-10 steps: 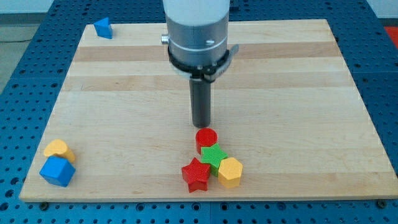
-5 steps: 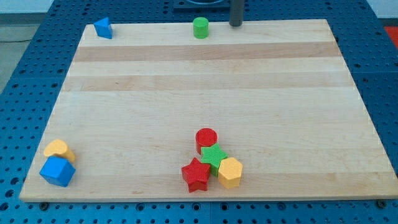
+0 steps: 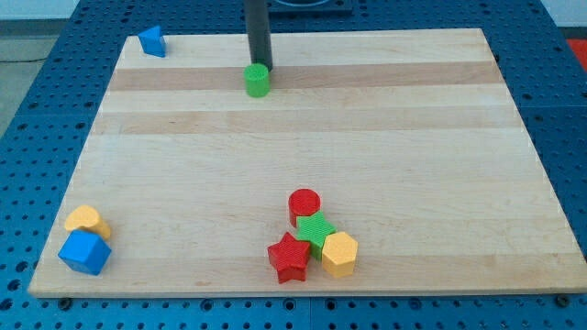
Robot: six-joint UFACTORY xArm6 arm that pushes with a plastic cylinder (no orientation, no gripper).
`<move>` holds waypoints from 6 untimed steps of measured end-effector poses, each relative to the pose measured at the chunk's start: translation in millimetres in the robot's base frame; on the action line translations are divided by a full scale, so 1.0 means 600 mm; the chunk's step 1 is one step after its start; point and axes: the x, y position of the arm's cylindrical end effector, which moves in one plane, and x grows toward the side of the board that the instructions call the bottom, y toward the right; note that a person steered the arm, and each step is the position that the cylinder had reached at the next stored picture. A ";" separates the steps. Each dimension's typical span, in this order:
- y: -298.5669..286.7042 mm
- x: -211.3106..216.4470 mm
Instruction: Push the green circle above the yellow hexagon at bottom center
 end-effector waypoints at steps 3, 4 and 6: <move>-0.058 0.179; -0.042 0.219; 0.012 0.245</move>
